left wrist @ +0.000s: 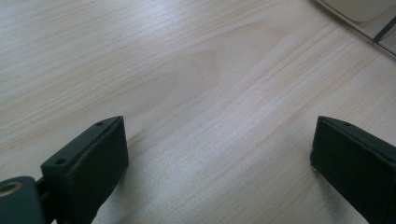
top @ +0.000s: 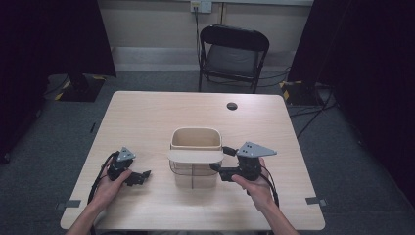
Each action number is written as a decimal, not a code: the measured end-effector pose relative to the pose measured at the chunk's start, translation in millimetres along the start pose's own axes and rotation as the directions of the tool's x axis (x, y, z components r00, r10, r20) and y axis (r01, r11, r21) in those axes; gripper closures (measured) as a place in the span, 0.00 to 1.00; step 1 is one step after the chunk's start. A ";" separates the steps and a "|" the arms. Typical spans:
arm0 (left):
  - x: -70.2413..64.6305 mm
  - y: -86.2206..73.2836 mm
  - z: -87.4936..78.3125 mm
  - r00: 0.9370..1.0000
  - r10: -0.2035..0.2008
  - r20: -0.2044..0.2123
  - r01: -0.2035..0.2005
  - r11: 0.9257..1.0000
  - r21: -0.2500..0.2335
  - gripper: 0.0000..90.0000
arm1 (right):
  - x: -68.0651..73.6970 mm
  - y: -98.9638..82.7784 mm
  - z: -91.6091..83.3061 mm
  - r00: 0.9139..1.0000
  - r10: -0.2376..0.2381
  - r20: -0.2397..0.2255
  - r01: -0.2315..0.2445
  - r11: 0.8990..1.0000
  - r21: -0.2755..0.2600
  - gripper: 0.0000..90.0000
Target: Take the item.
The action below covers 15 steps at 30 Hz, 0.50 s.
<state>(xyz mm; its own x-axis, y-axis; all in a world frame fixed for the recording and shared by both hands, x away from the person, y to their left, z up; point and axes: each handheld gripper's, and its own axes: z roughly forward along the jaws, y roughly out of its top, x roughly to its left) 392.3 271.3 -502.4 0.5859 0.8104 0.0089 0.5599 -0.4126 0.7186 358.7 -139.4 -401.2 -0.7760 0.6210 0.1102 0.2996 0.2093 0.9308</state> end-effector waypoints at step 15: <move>-0.1 0.0 0.0 1.000 -0.001 -0.001 0.001 1.000 0.000 0.04 | 1.0 3.6 1.4 1.000 0.004 -0.031 -0.004 1.000 -0.007 0.33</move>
<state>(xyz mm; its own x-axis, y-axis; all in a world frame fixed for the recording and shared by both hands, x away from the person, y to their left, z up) 392.2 271.2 -502.4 0.5848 0.8111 0.0086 0.5604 -0.4116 0.7187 359.8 -136.9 -398.2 -0.7918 0.5979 0.1245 0.2990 0.2017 0.9327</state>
